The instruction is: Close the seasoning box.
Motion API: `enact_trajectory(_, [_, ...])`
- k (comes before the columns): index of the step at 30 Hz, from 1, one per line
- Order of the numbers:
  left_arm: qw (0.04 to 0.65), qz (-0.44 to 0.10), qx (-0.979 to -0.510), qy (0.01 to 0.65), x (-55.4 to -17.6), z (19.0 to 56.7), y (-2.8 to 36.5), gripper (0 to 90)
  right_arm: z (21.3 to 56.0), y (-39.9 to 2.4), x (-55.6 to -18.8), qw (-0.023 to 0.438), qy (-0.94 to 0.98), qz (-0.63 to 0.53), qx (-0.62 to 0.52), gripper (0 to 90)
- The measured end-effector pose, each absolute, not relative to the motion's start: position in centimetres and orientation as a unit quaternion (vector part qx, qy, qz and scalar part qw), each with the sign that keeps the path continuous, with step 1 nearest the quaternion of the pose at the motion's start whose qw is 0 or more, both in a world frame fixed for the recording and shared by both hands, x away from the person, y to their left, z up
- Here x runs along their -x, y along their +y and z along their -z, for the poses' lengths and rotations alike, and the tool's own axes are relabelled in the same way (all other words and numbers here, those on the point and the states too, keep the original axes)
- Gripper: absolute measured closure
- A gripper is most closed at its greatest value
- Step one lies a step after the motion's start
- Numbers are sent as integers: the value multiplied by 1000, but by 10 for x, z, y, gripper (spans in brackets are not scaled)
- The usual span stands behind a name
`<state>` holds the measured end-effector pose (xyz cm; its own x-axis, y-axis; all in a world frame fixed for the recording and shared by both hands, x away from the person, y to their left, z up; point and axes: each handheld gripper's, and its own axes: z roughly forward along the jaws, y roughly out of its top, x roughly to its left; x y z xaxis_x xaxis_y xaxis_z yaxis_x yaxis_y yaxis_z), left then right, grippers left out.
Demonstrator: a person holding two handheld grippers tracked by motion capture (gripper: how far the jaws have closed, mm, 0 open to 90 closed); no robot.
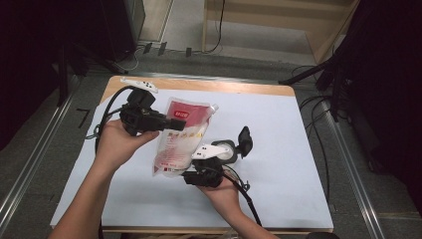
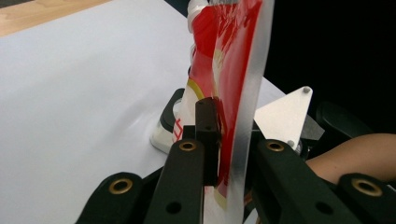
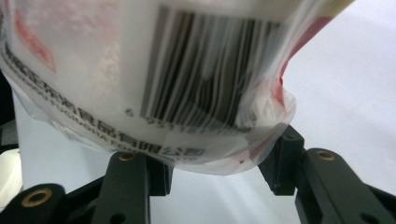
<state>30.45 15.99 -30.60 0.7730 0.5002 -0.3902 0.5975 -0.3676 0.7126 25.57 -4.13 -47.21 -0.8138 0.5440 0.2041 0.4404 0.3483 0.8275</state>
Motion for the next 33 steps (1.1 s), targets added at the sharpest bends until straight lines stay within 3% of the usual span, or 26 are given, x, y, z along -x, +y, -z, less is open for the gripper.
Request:
enact_trajectory(17, [443,36,-842,307,-296,296,168,900,468,-45,-258,67,819,-477,-311,534])
enact_trajectory(25, [468,71,-815,333,-300,296,180,900,473,-35,-258,6,836,-466,-291,522])
enact_trajectory(33, [479,13,-805,349,-300,290,195,900,474,-33,-256,-8,838,-469,-277,512])
